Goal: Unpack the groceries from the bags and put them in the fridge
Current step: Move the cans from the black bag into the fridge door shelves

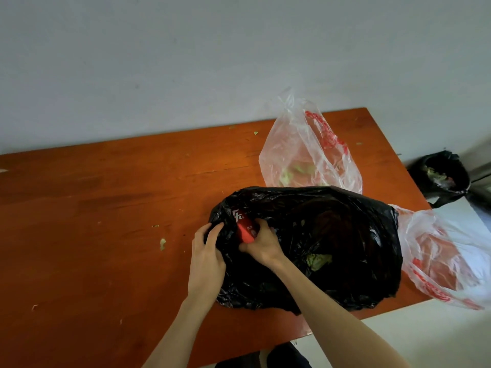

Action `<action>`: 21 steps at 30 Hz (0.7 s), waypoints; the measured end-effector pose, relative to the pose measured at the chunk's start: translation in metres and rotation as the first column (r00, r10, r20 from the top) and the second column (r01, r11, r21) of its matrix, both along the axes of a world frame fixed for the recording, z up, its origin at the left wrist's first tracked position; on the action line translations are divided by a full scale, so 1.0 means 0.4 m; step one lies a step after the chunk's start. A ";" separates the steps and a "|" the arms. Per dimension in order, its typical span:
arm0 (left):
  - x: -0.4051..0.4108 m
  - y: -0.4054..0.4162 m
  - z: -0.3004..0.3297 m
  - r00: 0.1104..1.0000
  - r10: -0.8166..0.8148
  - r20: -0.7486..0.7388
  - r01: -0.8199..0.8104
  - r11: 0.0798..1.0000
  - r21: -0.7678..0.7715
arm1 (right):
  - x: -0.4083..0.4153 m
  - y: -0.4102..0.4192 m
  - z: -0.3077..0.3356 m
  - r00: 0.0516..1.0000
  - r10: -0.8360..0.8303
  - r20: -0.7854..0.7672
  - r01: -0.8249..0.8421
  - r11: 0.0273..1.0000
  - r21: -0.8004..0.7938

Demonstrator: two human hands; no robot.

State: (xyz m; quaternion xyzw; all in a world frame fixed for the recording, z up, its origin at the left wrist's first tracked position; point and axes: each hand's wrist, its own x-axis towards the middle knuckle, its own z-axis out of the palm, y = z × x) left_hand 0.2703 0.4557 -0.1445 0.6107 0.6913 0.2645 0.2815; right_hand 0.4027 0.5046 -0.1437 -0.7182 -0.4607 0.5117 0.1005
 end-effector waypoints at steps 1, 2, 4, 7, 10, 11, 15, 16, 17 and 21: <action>-0.001 -0.001 -0.001 1.000 -0.007 0.003 0.007 1.000 -0.006 | 0.009 -0.004 -0.001 0.998 -0.051 -0.040 0.051 0.999 0.005; -0.002 -0.004 -0.003 1.000 -0.021 0.006 0.021 1.000 -0.018 | 0.019 -0.011 0.004 0.987 -0.126 -0.096 0.127 0.992 0.000; 0.000 -0.008 -0.005 0.997 -0.070 0.006 0.071 0.996 -0.048 | 0.044 -0.024 0.020 0.948 -0.259 -0.184 0.262 0.965 -0.006; 0.004 -0.006 0.005 0.989 -0.142 -0.033 0.139 0.986 -0.092 | 0.097 -0.056 0.053 0.938 -0.297 -0.179 0.309 0.950 0.040; 0.016 -0.004 0.037 0.967 -0.187 -0.171 0.177 0.982 -0.071 | 0.161 -0.103 0.101 0.936 -0.293 -0.193 0.317 0.942 0.107; 0.028 -0.006 0.054 0.948 -0.216 -0.233 0.215 0.976 -0.028 | 0.185 -0.124 0.120 0.937 -0.290 -0.196 0.319 0.937 0.140; 0.100 -0.022 0.136 0.827 -0.502 -0.254 0.521 0.854 0.007 | 0.275 -0.214 0.193 0.941 -0.273 -0.199 0.324 0.899 0.297; 0.128 -0.035 0.155 0.769 -0.603 -0.213 0.613 0.790 -0.025 | 0.300 -0.244 0.214 0.938 -0.276 -0.210 0.334 0.884 0.329; 0.160 -0.054 0.173 0.712 -0.683 -0.163 0.685 0.727 -0.052 | 0.327 -0.277 0.237 0.932 -0.281 -0.231 0.349 0.868 0.352; 0.315 -0.156 0.234 0.620 -0.785 -0.025 0.783 0.616 0.083 | 0.444 -0.451 0.336 0.875 -0.368 -0.313 0.476 0.769 0.426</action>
